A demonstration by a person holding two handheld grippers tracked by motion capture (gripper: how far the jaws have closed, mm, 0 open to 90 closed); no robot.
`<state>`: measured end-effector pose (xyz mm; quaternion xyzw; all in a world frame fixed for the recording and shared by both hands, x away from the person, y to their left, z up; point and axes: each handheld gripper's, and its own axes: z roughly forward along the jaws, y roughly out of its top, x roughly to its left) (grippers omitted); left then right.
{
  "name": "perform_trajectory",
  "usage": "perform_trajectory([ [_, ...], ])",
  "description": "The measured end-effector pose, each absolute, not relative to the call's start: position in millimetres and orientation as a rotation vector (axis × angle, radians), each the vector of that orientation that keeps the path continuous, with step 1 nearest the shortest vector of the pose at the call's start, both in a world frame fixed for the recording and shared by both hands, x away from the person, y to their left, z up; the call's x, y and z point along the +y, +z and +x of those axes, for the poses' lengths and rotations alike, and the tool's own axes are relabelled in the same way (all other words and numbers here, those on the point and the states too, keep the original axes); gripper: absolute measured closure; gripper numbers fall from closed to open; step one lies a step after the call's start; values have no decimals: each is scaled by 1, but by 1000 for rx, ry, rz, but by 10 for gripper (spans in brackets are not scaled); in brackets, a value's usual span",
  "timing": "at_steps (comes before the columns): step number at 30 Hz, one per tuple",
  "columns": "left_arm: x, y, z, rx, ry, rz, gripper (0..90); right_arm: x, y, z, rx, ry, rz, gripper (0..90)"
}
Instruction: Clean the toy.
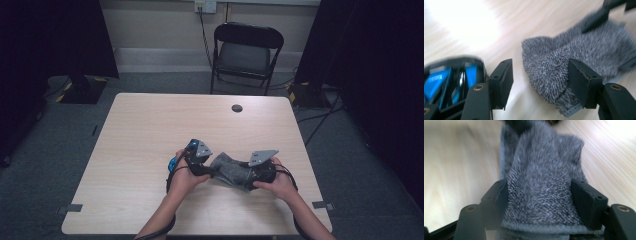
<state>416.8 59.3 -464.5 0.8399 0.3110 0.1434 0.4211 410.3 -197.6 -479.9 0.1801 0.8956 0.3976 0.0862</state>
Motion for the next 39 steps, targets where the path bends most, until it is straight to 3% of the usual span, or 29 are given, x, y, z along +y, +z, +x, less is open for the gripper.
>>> perform_trajectory([
  [8, 79, -449, 430, 833, 288, 2059, 254, -206, -491, 408, 2616, 1157, 676, 371],
  [16, 113, -446, 444, 919, 369, 2080, 170, -201, -492, 407, 2563, 1099, 765, 553],
  [17, 117, -446, 447, 935, 377, 2078, 166, -202, -492, 408, 2541, 1099, 807, 608],
  [25, 120, -464, 465, 955, 369, 2107, 162, -202, -492, 408, 2522, 1106, 841, 654],
  [39, 110, -487, 480, 978, 368, 2150, 163, -205, -494, 409, 2523, 1138, 856, 653],
])
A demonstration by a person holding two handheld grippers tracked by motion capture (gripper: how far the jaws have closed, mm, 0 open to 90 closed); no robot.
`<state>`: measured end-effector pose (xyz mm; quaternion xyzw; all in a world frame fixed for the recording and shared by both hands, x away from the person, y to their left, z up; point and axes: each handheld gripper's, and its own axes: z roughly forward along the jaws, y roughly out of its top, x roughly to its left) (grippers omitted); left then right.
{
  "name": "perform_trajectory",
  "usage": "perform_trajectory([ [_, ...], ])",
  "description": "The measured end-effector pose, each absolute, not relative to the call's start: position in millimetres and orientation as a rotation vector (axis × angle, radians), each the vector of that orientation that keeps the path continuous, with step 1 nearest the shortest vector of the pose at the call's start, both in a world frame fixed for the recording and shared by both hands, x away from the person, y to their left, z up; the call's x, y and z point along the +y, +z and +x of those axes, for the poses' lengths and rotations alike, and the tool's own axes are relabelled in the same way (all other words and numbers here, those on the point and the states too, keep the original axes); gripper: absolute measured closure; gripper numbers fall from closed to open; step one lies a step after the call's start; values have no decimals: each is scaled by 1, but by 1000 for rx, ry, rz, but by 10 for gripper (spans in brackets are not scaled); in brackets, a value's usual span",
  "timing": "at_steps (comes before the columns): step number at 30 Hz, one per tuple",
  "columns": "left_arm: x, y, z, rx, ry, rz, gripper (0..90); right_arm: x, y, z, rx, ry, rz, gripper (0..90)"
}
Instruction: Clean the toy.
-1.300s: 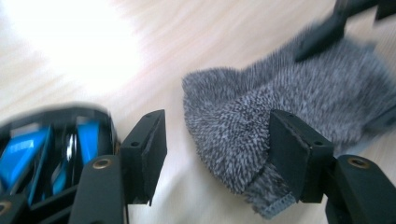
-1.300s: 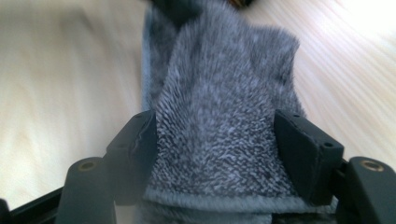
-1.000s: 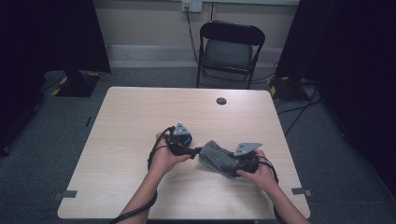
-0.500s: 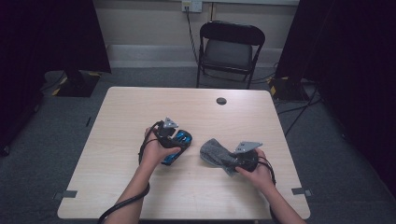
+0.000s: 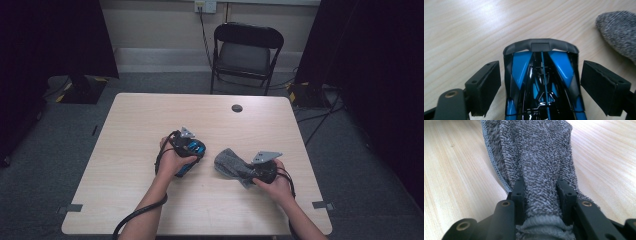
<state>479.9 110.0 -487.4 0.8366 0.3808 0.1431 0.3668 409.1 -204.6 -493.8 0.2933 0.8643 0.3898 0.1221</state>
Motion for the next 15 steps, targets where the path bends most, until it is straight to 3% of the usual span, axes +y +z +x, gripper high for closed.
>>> perform_trajectory([
  [15, 103, -492, 486, 1007, 375, 2160, 196, -205, -494, 410, 2533, 1143, 855, 653],
])
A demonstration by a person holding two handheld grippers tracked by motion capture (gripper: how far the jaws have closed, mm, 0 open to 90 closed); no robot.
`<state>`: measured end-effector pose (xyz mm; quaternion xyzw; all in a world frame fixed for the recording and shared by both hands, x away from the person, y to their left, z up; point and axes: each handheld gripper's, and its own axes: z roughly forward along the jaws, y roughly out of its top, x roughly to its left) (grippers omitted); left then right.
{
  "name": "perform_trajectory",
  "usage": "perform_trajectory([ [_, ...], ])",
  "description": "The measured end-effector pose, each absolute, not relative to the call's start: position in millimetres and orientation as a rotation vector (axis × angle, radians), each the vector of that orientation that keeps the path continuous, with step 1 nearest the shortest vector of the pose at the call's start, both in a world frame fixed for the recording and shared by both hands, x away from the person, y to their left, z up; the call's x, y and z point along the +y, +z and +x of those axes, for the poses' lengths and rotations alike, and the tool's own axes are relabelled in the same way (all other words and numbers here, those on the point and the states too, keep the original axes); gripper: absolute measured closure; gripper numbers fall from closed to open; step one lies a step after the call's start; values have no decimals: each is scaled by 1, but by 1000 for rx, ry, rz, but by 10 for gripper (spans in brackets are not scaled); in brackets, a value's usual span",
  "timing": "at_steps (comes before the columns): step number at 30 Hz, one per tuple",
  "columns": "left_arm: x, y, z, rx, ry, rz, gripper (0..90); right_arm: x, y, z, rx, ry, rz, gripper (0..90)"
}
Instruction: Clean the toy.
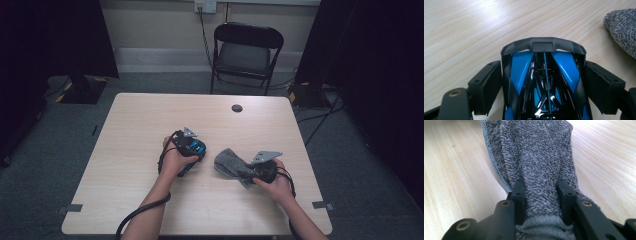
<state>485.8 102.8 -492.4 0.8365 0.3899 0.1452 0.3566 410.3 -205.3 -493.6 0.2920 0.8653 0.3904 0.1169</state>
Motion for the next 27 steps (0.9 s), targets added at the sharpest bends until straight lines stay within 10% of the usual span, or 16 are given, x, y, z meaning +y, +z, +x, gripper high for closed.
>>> perform_trajectory([
  [27, 96, -491, 485, 1026, 392, 2217, 255, -205, -493, 410, 2533, 1139, 857, 653],
])
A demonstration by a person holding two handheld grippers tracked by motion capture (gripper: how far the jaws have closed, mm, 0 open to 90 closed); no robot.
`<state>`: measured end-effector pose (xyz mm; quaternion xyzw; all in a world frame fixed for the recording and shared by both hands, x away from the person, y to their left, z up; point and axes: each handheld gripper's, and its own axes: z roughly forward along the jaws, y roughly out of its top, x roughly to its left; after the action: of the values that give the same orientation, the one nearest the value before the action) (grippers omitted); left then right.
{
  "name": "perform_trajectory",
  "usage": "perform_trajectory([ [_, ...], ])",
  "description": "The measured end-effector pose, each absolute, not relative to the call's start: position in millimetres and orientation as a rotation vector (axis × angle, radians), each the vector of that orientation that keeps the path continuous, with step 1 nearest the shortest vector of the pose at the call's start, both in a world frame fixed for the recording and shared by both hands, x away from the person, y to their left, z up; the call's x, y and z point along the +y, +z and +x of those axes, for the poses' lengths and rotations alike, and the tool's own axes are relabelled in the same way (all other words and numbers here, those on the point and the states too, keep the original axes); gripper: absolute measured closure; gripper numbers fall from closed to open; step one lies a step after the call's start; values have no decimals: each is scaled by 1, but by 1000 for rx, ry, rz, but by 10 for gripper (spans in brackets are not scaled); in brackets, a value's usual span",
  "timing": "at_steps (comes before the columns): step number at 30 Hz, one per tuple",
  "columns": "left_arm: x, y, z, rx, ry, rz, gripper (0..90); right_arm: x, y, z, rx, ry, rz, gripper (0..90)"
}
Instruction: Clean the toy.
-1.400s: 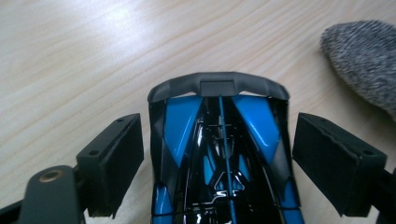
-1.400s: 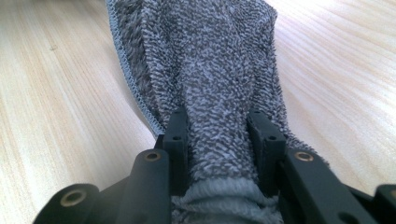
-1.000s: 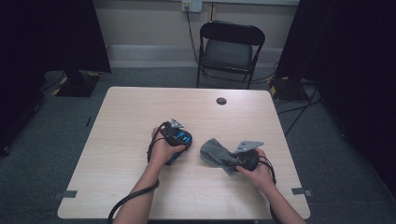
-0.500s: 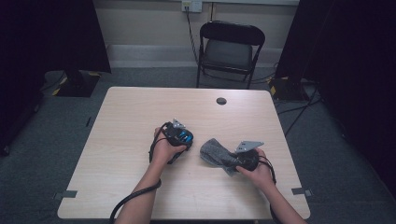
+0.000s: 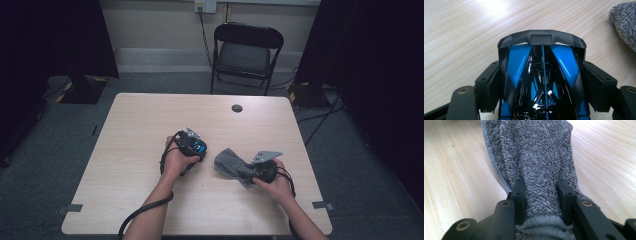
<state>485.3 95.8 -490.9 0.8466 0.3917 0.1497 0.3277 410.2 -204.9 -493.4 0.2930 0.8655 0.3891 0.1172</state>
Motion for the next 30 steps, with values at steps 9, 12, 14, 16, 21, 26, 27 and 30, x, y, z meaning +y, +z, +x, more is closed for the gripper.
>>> perform_trajectory([
  [9, 105, -483, 476, 1008, 348, 2151, 257, -203, -492, 411, 2532, 1113, 881, 698],
  [12, 110, -478, 473, 994, 359, 2140, 257, -202, -492, 410, 2524, 1103, 885, 730],
  [14, 112, -475, 470, 989, 345, 2122, 257, -201, -491, 410, 2517, 1096, 901, 743],
  [16, 113, -472, 467, 978, 344, 2102, 257, -200, -491, 410, 2509, 1097, 913, 753],
  [21, 113, -453, 457, 913, 346, 2070, 257, -199, -491, 412, 2484, 1114, 971, 770],
  [26, 113, -433, 440, 836, 336, 2034, 257, -202, -481, 416, 2447, 1147, 1020, 776],
  [27, 113, -430, 435, 815, 335, 2032, 257, -203, -478, 418, 2435, 1160, 1031, 776],
  [30, 111, -422, 422, 763, 319, 2021, 257, -206, -455, 424, 2364, 1214, 1071, 776],
])
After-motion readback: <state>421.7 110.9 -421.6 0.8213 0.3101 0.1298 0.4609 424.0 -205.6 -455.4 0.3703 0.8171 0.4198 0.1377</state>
